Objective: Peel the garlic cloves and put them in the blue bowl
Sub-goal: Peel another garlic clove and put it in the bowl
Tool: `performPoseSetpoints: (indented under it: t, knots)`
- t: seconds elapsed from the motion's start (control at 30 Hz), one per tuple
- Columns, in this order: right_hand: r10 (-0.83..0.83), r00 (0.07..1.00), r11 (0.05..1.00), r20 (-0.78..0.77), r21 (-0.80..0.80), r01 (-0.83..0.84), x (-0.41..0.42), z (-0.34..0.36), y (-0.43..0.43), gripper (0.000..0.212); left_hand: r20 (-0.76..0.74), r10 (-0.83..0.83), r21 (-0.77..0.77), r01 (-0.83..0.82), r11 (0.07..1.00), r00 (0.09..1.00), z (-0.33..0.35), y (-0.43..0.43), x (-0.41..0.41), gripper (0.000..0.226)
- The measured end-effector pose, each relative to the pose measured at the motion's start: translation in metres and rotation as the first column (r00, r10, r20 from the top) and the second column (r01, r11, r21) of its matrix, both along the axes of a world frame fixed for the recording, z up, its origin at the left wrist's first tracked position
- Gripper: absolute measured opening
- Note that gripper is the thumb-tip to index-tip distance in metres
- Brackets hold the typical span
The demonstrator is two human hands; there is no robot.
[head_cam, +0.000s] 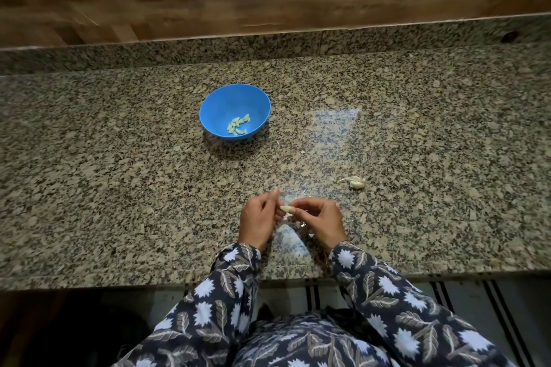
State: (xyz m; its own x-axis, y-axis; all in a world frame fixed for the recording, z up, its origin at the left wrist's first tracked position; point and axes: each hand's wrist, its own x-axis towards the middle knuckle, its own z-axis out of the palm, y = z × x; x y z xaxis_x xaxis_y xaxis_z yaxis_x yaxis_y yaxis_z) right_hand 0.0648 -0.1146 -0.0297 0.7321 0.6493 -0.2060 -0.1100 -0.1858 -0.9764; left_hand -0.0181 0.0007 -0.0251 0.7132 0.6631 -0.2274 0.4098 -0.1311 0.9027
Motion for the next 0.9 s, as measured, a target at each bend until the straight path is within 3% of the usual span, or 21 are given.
performPoseSetpoints:
  t: [0.07, 0.17, 0.4, 0.53, 0.63, 0.77, 0.9]
  knots:
    - [-0.017, 1.0, 1.0, -0.021, 0.011, 0.018, 0.0, 0.0, -0.001, 0.018, 0.03, -0.011, -0.078, 0.013, 0.997, 0.999, 0.0, 0.001, 0.0, 0.021]
    - [-0.051, 0.997, 0.998, -0.056, 0.019, 0.052, 0.002, 0.0, -0.002, 0.014, 0.038, -0.097, -0.032, 0.098, 0.995, 0.995, 0.001, 0.001, -0.001, 0.003]
    - [0.009, 1.0, 1.0, -0.026, -0.013, -0.009, -0.001, 0.004, 0.0, 0.017, 0.011, 0.056, -0.17, -0.053, 0.984, 0.998, 0.0, -0.003, 0.001, 0.019]
    - [-0.018, 0.997, 1.0, -0.069, -0.022, 0.017, -0.001, 0.004, -0.001, 0.014, 0.052, 0.021, -0.229, -0.009, 0.973, 0.998, 0.004, 0.002, -0.003, 0.023]
    - [-0.026, 0.997, 0.999, -0.075, -0.029, 0.024, 0.0, 0.004, -0.001, 0.011, 0.039, -0.059, -0.181, 0.065, 0.981, 0.998, 0.003, 0.005, -0.004, 0.009]
    - [-0.026, 0.996, 0.999, -0.086, -0.036, 0.023, -0.001, 0.004, 0.002, 0.014, 0.044, 0.125, -0.293, -0.107, 0.95, 0.991, 0.003, 0.008, -0.004, 0.008]
    - [-0.085, 0.983, 0.996, -0.164, -0.037, 0.08, 0.003, 0.006, 0.0, 0.012, 0.062, 0.406, -0.15, -0.393, 0.907, 0.912, 0.007, 0.044, -0.019, 0.011]
